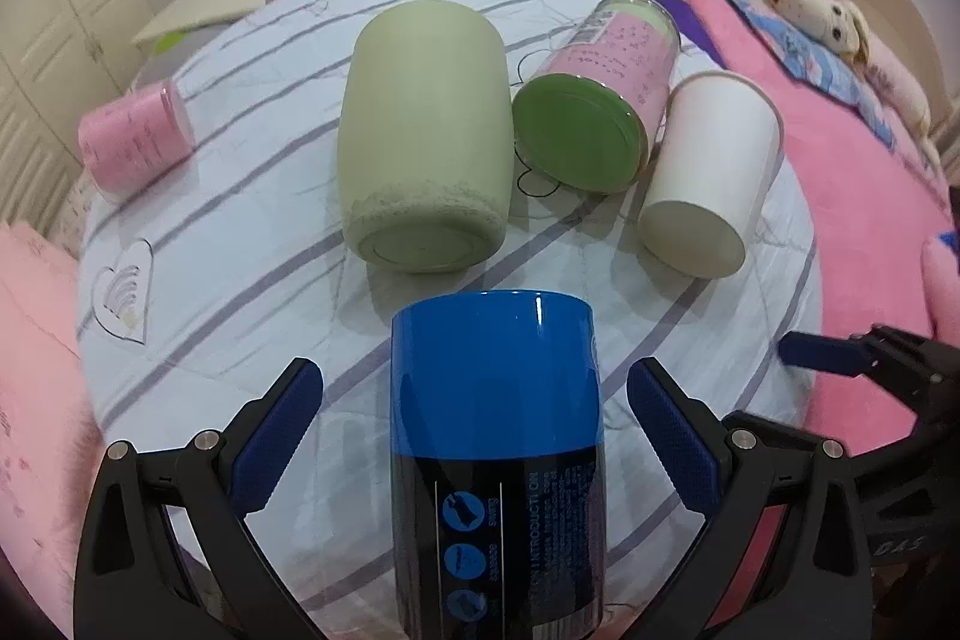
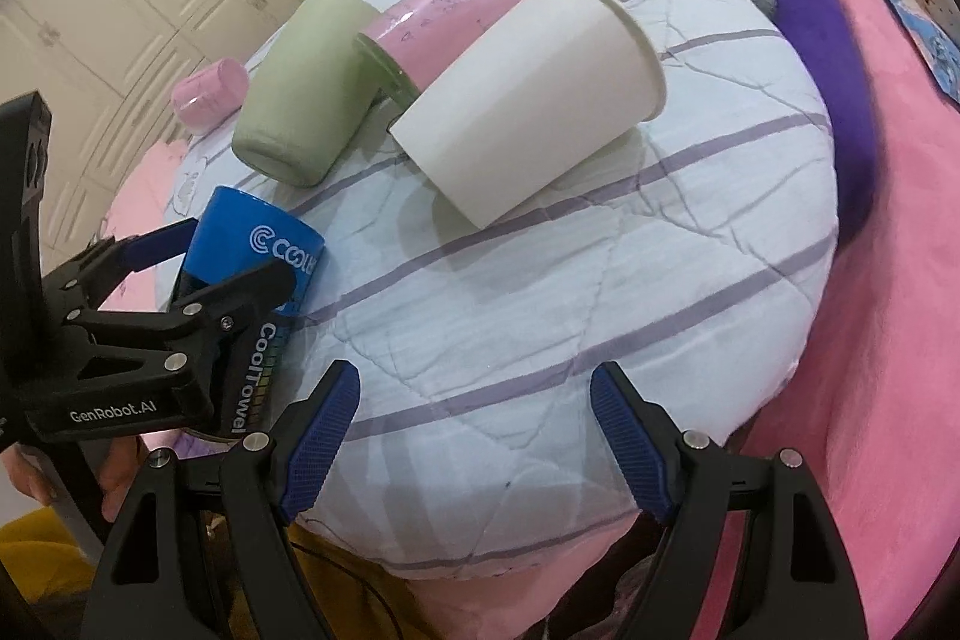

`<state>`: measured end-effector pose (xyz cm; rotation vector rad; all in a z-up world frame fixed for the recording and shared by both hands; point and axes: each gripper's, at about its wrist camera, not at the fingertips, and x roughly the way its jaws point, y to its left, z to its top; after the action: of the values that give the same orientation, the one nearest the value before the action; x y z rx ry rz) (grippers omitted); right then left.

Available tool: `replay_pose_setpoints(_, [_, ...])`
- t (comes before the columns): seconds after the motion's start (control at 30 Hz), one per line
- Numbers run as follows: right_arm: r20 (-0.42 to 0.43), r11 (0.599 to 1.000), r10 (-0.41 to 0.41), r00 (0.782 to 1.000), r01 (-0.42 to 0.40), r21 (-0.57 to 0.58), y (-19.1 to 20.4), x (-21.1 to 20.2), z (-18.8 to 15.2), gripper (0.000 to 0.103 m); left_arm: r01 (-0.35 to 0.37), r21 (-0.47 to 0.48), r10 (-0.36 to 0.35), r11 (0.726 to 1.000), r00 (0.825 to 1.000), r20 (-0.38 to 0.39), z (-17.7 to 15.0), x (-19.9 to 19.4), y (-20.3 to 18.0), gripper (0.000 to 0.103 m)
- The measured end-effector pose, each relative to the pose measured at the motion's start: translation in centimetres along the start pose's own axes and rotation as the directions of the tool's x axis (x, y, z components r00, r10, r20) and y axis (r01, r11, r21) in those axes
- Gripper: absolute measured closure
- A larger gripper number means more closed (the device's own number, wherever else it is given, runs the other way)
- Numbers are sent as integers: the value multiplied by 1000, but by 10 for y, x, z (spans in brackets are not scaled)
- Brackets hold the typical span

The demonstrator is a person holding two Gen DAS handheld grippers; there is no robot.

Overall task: Flip cup upright
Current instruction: 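Turn the held blue cup open end up with the right gripper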

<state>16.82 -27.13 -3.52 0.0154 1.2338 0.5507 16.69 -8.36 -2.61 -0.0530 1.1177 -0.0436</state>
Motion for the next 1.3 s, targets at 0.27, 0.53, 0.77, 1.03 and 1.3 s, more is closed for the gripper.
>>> replay_pose_setpoints(0.27, [-1, 999, 10, 1000, -10, -47, 8, 5, 6, 22, 92, -80, -97, 993, 994, -57, -1, 8, 12, 34])
replay_pose_setpoints(0.53, [0, 999, 10, 1000, -10, -53, 14, 7, 11, 22, 60, -42, -60, 997, 998, 13, -1, -13, 8, 35])
replay_pose_setpoints(0.77, [8, 998, 3, 1000, -2, -56, 17, 3, 10, 22, 41, -28, -40, 999, 998, 49, 2, -25, 9, 35])
replay_pose_setpoints(1.03, [24, 999, 6, 1000, -4, -51, 17, -5, 6, 22, 28, -10, -27, 1000, 995, 91, 10, -36, 4, 35])
replay_pose_setpoints(1.3, [50, 999, -6, 999, 8, -48, 20, -12, 7, 22, 13, 2, -14, 1000, 991, 130, 12, -48, 1, 35])
